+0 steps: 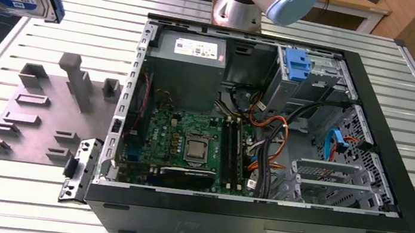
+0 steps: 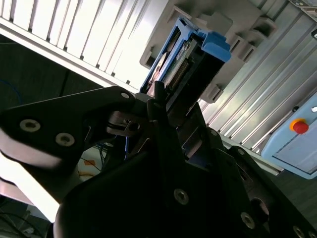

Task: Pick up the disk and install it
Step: 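Pick up the disk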

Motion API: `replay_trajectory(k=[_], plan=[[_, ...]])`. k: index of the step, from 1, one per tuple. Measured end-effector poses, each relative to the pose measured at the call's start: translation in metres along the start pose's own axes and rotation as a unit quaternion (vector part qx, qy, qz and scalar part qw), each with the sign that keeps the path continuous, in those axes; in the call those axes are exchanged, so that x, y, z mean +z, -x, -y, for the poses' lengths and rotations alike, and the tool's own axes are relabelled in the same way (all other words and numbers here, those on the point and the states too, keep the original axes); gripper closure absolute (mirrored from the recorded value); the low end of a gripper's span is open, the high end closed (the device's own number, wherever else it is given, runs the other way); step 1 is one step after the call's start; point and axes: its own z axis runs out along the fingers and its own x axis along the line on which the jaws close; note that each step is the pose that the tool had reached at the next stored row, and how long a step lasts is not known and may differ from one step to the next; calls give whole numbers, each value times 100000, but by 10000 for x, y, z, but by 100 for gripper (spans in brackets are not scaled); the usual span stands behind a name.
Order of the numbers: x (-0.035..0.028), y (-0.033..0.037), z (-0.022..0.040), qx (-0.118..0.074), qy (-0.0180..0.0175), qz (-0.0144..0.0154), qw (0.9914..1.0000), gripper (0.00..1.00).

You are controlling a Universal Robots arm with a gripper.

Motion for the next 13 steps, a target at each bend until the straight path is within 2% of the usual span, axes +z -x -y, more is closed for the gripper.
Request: replay_trajectory(k=[3,6,13], plan=[[0,0,37,-1,-6,6,100000,65],[0,0,101,-3,-12,7,100000,65],[-3,2,304,-1,-13,6,100000,65]])
